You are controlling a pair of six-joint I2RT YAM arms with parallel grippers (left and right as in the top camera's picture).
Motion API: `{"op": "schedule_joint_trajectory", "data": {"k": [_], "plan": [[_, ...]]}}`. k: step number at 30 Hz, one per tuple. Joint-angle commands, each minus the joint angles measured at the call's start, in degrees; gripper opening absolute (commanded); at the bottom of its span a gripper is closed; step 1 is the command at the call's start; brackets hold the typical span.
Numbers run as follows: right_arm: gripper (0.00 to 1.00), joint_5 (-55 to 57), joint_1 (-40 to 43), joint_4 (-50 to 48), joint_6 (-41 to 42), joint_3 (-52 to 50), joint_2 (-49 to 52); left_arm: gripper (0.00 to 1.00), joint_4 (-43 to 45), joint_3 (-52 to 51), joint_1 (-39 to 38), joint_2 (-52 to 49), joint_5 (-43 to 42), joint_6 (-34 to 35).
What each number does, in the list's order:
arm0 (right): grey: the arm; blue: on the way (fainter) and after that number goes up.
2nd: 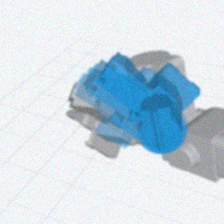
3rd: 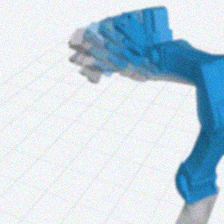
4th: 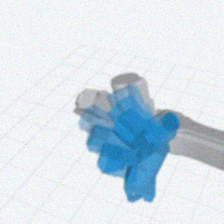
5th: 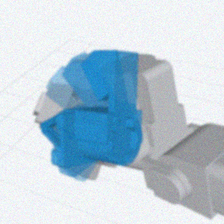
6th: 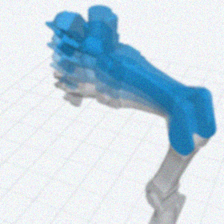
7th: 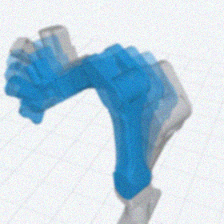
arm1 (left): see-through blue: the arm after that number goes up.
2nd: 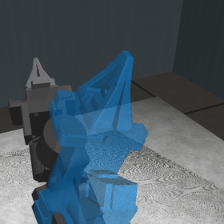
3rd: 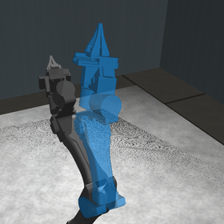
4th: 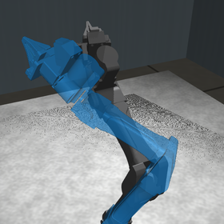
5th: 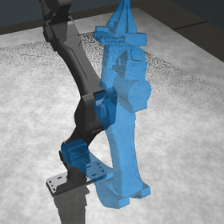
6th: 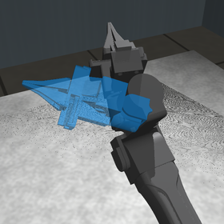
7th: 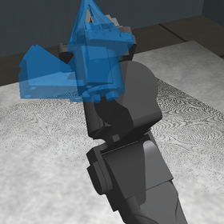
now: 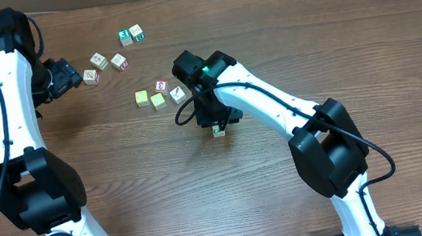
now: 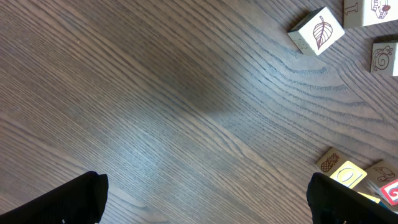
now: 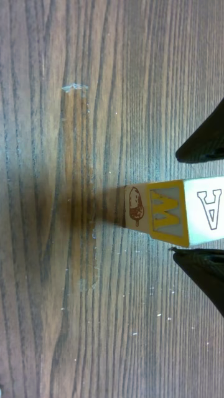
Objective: Form a tower
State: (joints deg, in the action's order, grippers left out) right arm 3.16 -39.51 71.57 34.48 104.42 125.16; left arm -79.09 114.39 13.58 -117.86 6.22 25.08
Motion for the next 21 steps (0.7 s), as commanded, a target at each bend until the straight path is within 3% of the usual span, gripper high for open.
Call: {"op": "schedule_joint_trajectory", "data": {"k": [1,21], "plan": [[0.4,-0.31,-0.02,-0.11,0.0,-0.61,0.02,1.0,0.04,0.74,-0.11,0.87,-0.15,-0.24],[0.33,-0.72,-0.02,-0.11,0.02,-0.61,0.02,1.0,0.04,0.74,-0.11,0.87,-0.15,-0.24]]}}
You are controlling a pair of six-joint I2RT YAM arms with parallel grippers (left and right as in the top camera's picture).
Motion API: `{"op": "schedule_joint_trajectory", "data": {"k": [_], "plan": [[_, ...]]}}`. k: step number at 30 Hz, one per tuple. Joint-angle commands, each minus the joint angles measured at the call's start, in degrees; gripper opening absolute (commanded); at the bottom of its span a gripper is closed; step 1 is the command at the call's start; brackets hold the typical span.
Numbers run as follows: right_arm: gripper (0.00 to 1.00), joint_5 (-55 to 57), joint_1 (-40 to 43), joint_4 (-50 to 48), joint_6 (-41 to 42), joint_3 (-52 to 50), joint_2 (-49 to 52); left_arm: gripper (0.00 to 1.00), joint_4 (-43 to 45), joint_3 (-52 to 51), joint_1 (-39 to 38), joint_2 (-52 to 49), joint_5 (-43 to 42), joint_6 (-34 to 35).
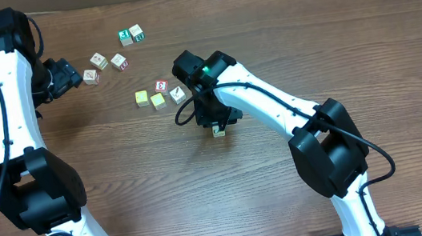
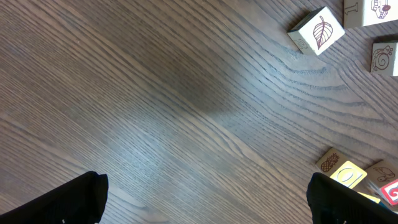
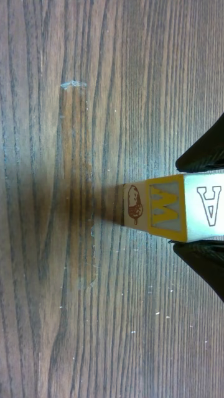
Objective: Form a tower
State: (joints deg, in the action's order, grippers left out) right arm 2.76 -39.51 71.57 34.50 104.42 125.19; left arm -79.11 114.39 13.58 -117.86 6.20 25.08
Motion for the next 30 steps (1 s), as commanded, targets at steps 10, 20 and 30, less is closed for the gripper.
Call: {"op": "schedule_joint_trajectory", "data": {"k": [10,20,30], "plan": [[0.33,-0.33,-0.02,-0.42,0.22,-0.61,0.0,1.0,0.07,0.74,-0.11,0.87,-0.11,-0.26],[0.33,-0.31,-0.02,-0.57,0.5,-0.61,0.0,1.0,0.07,0.74,-0.11,0.87,-0.13,-0.24],[0.3,-0.26,-0.02,-0.61,1.73,-0.61,0.0,1.0,0.07,0.74,-0.11,0.87,-0.11,-0.26]]}}
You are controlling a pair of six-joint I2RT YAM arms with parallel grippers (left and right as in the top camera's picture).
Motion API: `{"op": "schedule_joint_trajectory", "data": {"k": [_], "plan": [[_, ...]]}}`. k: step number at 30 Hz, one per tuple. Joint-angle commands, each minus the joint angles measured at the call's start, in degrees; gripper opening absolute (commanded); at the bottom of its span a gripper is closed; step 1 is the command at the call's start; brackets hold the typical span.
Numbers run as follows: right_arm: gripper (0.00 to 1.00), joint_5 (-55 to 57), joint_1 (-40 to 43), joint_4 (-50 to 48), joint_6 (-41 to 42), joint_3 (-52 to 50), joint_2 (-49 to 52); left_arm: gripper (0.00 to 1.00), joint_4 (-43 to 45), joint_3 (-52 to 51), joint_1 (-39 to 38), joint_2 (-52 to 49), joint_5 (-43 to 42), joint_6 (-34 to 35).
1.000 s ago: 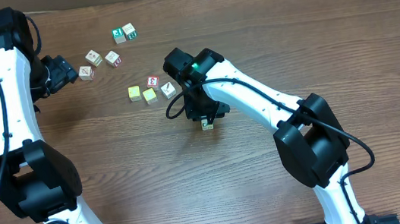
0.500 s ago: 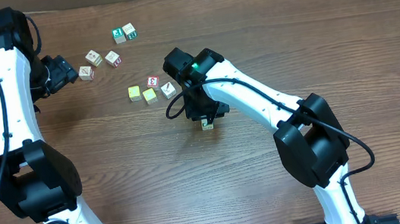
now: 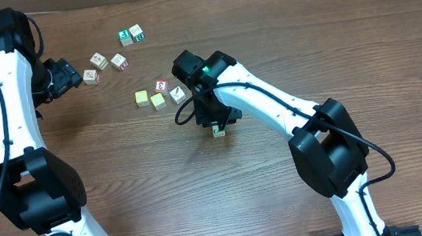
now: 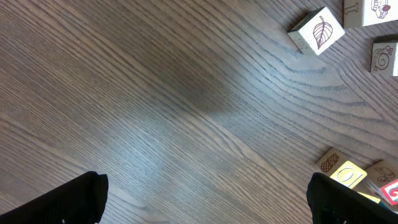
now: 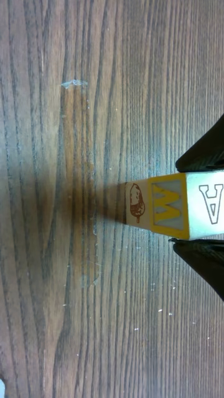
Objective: Form a tower
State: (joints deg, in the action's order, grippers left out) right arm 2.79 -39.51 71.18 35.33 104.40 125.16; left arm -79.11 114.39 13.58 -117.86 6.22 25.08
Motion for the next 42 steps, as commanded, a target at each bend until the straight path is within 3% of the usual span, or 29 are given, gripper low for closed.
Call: {"op": "schedule_joint_trajectory", "data": {"k": [1,12,19,22,32,42], "plan": [[0.28,-0.28,-0.02,-0.22,0.9,-0.59,0.02,1.0,0.07,0.74,-0.11,0.87,-0.13,-0.26],[0.3,-0.31,-0.02,-0.31,0.9,-0.59,0.02,0.99,0.07,0.74,-0.11,0.87,-0.13,-0.24],[0.47,-0.28,-0.02,-0.37,0.87,-0.59,0.02,0.99,0.07,0.74,-0.11,0.87,-0.13,-0.26],[0.48,-0.28,0.13,-1.27,0.5,-0.13,0.0,1.0,0.07,0.74,-0.11,0.87,-0.13,-0.26],[0.49,-0.26,8.35,3.82,-6.56,22.67,0.0,0.99,0.07,0.74,-0.11,0.87,-0.13,-0.26],[0.48,-0.26,14.91,-5.31,-16.81,23.8,4.39,0.99,0.07,0.74,-0.11,0.87,-0.15,-0.26]]}}
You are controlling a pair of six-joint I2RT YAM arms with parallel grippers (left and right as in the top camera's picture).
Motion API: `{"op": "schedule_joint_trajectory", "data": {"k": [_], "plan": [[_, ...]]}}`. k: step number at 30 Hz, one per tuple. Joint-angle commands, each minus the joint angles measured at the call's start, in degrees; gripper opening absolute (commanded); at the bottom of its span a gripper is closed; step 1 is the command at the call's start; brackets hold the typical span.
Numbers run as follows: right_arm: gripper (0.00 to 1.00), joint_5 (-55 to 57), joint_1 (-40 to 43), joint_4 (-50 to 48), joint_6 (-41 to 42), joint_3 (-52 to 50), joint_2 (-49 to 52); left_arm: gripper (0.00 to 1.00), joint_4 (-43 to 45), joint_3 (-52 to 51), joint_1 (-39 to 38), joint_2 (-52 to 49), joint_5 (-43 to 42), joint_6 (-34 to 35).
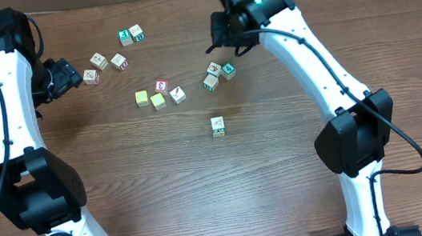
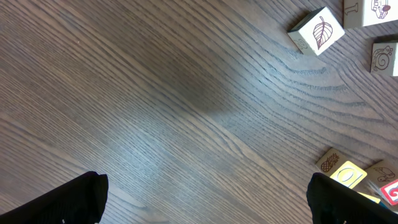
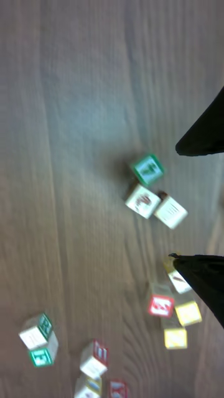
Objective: Form a tower
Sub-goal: 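Move the right gripper to the cluster above the green 4 block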
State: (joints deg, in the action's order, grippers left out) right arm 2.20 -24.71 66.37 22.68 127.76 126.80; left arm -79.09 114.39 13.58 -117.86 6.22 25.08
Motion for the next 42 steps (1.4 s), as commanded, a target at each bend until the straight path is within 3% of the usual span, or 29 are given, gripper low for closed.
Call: {"op": "schedule_joint_trajectory", "data": {"k": [1,4,9,12,18,30,42], "plan": [[0.48,0.33,0.33,-0.76,-4.52,0.42,3.85,1.0,0.04,0.74,-0.11,0.87,-0.15,-0.26],[0.48,0.31,0.42,-1.01,-4.76,0.2,6.6,0.99,0.04,0.74,-0.11,0.87,-0.13,-0.26],[0.36,0.04,0.04,1.49,-2.21,-0.31,10.1,1.0,0.04,0.74,-0.11,0.87,-0.13,-0.26],[0.33,-0.52,-0.59,2.95,-0.02,-1.31,11.21,0.99,0.04,0.74,-0.11,0.87,-0.13,-0.24],[0.26,-2.29,-2.64,-0.22,2.84,-6.21,11.67,1.0,0.04,0.74,-0.11,0.87,-0.13,-0.26],[0.26,-1.95,-8.0,-13.0,0.55,-10.45,11.74,1.0,0.04,0.74,-0.11,0.87,-0.13,-0.26],[0.33,1.62,-6.82,-13.68,0.42,-9.27,11.23,0.99,0.04,0.74,-0.11,0.87,-0.13,-0.26]]}}
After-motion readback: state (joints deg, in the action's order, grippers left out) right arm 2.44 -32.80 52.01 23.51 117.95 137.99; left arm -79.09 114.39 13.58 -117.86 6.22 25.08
